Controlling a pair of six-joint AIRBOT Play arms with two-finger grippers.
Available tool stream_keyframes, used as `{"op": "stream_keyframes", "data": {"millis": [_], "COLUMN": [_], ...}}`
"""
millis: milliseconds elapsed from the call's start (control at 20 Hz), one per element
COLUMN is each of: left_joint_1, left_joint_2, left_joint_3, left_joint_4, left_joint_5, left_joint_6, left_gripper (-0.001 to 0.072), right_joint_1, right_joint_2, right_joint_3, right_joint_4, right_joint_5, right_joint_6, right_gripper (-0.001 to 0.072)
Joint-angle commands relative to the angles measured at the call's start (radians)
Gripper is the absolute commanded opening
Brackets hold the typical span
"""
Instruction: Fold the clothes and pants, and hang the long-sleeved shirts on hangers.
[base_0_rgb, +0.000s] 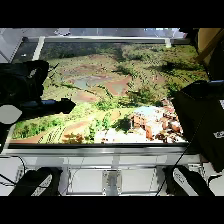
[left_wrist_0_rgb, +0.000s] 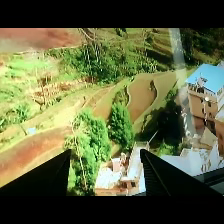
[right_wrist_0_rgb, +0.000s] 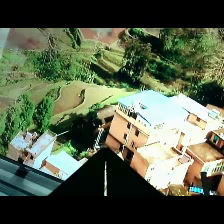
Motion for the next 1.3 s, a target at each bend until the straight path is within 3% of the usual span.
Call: {"op": "stream_keyframes", "data": {"millis": [0,650,750,850,950,1000,1200,1250], "left_joint_1": [0.0,0.0,0.0,0.029,0.133,0.209,0.567,0.66], "left_joint_2": [0.0,-0.008,-0.019,-0.037,-0.06,-0.072,-0.165,-0.201], "left_joint_3": [0.001,0.0,0.0,0.0,0.0,0.001,0.002,0.002], "left_joint_4": [0.0,0.002,0.116,0.348,0.489,0.491,0.362,0.289], "left_joint_5": [0.0,0.053,0.087,0.109,0.139,0.165,0.329,0.397], "left_joint_6": [0.0,0.002,0.014,-0.096,-0.206,-0.206,-0.205,-0.204], "left_gripper": [0.0466,0.0467,0.0475,0.0475,0.0475,0.0475,0.0477,0.0531], "right_joint_1": [0.001,0.001,0.001,0.001,0.001,0.001,0.001,0.001], "right_joint_2": [-0.001,-0.001,-0.001,-0.001,-0.001,-0.002,-0.015,-0.017], "right_joint_3": [0.0,0.0,-0.001,-0.001,-0.006,-0.008,-0.008,-0.008], "right_joint_4": [-0.002,-0.016,-0.024,-0.024,-0.023,-0.023,-0.023,-0.023], "right_joint_5": [0.019,0.024,0.022,0.022,0.018,0.018,-0.008,-0.031], "right_joint_6": [0.0,-0.004,-0.004,-0.004,-0.003,-0.004,-0.003,-0.002], "right_gripper": [0.0048,0.0047,0.0047,0.0047,0.0047,0.0047,0.0047,0.0047]}}
